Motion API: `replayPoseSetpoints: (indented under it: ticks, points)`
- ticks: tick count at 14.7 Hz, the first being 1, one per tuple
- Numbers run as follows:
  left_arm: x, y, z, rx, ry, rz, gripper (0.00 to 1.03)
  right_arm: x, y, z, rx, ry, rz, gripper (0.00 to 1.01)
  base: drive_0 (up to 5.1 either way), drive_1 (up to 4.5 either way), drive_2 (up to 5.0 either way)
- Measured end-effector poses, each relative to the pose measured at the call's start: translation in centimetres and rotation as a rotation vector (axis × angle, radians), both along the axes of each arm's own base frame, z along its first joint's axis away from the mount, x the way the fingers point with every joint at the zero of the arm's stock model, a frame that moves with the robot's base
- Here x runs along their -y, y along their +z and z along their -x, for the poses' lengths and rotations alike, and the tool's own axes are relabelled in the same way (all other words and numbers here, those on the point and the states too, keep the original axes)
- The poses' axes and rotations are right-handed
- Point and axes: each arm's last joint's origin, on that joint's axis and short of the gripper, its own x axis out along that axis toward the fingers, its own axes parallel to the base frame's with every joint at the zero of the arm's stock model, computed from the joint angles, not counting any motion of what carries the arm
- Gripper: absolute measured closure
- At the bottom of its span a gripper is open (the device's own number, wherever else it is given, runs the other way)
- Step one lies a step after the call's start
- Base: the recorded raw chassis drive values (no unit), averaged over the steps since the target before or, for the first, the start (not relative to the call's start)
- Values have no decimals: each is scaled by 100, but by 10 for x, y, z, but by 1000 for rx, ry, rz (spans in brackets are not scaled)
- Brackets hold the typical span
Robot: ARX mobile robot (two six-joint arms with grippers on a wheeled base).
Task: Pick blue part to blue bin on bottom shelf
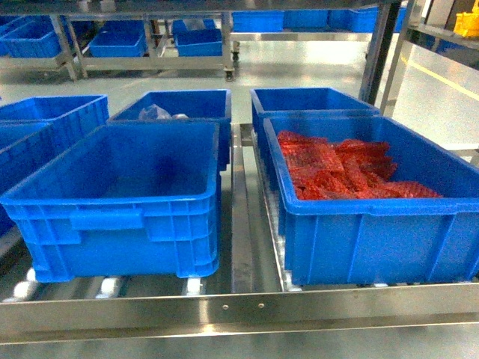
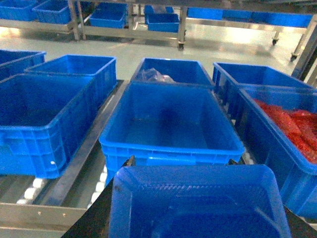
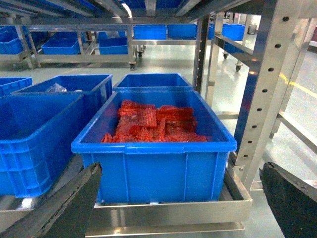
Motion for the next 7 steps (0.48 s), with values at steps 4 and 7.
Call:
replayPoseSetpoints:
  ticks: [4, 7]
  points:
    - [0, 0, 0, 0, 0, 0, 60, 0, 0, 0, 1, 1, 0, 3, 0, 0, 0]
    - [0, -1, 0, -5, -1, -2, 60, 0, 0, 0, -1, 0, 0, 3, 0, 0, 0]
